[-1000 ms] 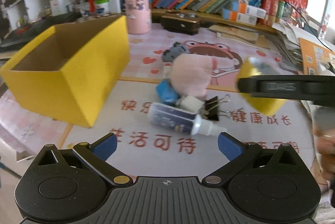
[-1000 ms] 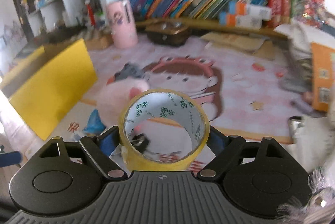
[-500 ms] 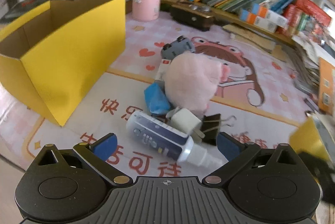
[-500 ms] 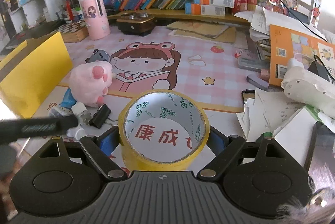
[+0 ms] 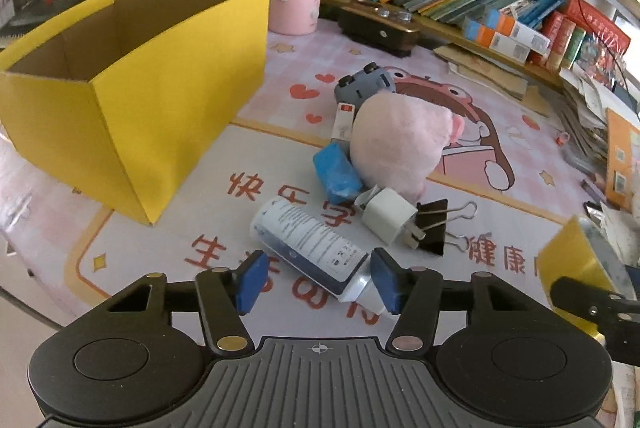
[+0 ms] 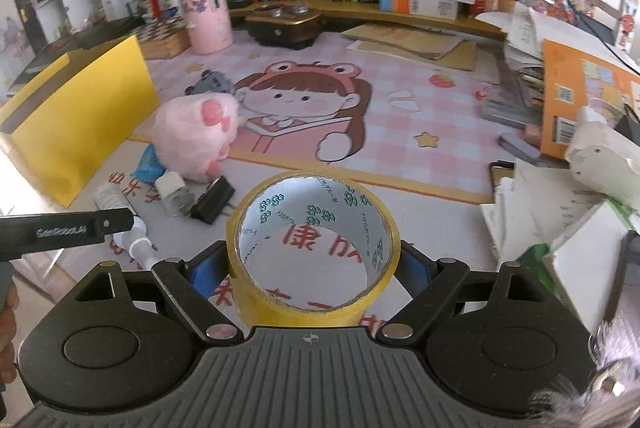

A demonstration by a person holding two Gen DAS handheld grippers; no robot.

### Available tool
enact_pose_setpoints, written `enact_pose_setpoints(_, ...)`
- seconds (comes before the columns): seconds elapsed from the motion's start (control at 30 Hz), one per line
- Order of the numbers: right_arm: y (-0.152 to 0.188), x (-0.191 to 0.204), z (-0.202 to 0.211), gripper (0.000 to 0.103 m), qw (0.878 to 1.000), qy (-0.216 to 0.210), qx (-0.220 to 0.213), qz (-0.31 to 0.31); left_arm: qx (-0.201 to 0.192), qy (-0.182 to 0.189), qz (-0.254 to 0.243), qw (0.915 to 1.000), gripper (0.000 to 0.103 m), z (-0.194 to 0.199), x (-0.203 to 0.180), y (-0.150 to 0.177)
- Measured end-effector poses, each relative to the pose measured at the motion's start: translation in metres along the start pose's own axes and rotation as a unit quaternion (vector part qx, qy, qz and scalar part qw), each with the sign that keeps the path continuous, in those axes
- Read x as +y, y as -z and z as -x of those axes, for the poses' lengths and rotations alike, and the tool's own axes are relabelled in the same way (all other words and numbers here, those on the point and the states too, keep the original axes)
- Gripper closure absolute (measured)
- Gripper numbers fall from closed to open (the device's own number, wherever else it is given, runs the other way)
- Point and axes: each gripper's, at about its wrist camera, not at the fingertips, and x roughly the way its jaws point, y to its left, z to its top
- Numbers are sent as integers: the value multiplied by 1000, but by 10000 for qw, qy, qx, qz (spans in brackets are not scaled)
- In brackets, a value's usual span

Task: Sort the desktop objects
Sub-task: 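Lift the tape roll with the right gripper while the left gripper grasps the white bottle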

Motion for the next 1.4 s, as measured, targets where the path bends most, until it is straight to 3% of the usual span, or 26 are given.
enact_pose_setpoints(0.1, -1, 5, -2, 18, 10000, -52, 6, 79, -15, 5, 146, 9999, 47, -6, 0, -5)
enact_pose_setpoints(0.27, -1, 10, -3, 18, 9998, -105, 37, 186, 177, 51, 1045, 9944, 49, -28, 17, -13)
enact_pose_setpoints(0.63, 2, 10, -3, 18, 9997, -106, 101, 176, 138, -302, 715, 9969, 46, -31, 13, -15)
enact_pose_setpoints(0.73, 3, 17, -1, 18, 9990, -55, 48, 431, 118, -382, 670, 9970, 34, -35, 11, -18)
enact_pose_setpoints(0.87, 5, 24, 3, 18, 9977, -47, -48, 673, 113, -537, 611, 9966, 34, -41, 7, -23)
enact_pose_setpoints(1.03, 6, 20, 3, 18, 9983, -29, -7, 585, 43, -520, 339, 9981, 38, -40, 10, -20)
enact_pose_setpoints(1.13, 7, 20, 4, 18, 9983, -68, -8, 583, 69, -422, 135, 9990, 57, -35, 11, -16)
enact_pose_setpoints(1.23, 8, 21, 5, 18, 9981, -122, -28, 607, 90, -438, -364, 9983, 70, -30, 6, -10)
enact_pose_setpoints(1.3, 8, 21, 5, 18, 9981, -143, -35, 604, 66, -444, -868, 9952, 71, -27, 0, -2)
enact_pose_setpoints(1.4, 8, 20, 3, 18, 9984, -155, -10, 552, -3, -521, -1703, 9840, 70, -18, -10, 9)
